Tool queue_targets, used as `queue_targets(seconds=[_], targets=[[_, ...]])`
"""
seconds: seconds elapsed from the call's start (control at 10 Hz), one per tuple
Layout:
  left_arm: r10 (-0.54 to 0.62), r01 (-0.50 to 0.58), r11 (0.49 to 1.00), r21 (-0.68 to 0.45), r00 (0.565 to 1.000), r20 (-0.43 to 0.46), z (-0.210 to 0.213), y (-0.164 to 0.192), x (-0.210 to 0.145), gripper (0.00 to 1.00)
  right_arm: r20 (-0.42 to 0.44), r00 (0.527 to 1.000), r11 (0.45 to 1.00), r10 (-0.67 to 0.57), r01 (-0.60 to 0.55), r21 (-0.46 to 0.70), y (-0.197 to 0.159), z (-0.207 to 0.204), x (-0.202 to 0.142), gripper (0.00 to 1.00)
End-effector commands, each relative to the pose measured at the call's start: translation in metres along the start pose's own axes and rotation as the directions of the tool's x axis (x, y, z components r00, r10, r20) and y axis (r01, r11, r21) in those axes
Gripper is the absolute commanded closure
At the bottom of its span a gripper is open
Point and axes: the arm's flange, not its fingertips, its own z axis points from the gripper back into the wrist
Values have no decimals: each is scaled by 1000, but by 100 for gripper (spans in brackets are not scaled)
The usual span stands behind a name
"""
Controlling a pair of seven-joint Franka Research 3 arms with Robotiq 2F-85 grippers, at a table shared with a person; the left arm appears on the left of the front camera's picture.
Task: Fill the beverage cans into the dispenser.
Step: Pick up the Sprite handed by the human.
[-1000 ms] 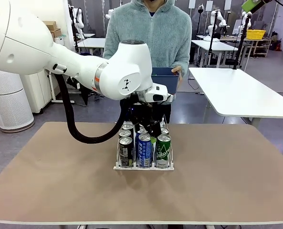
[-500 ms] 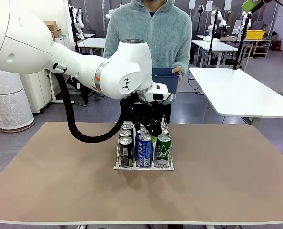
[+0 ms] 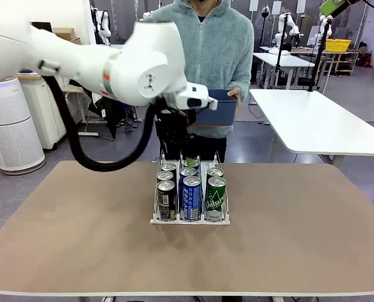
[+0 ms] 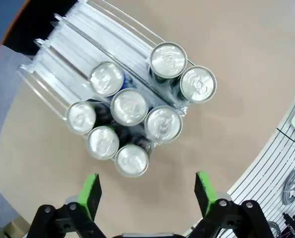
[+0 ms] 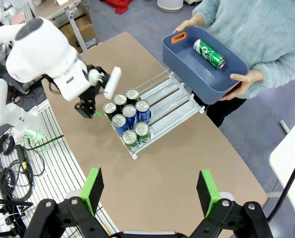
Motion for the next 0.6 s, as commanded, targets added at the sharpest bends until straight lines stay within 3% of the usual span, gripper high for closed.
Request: queue_targets(seconds=[0.0, 0.3, 0.5], targets=[[-21, 21, 1000, -8, 998, 56, 30, 9, -39, 0, 1, 1000, 1000, -7, 7, 8, 2, 0, 0, 0], [20, -24, 999, 44, 996, 90, 84, 24, -76, 0, 1, 1000, 1000, -7, 7, 8, 2, 0, 0, 0], [-10, 5, 999, 55, 996, 93, 119, 29, -89, 0, 1, 1000, 1000, -7, 7, 8, 2, 0, 0, 0]])
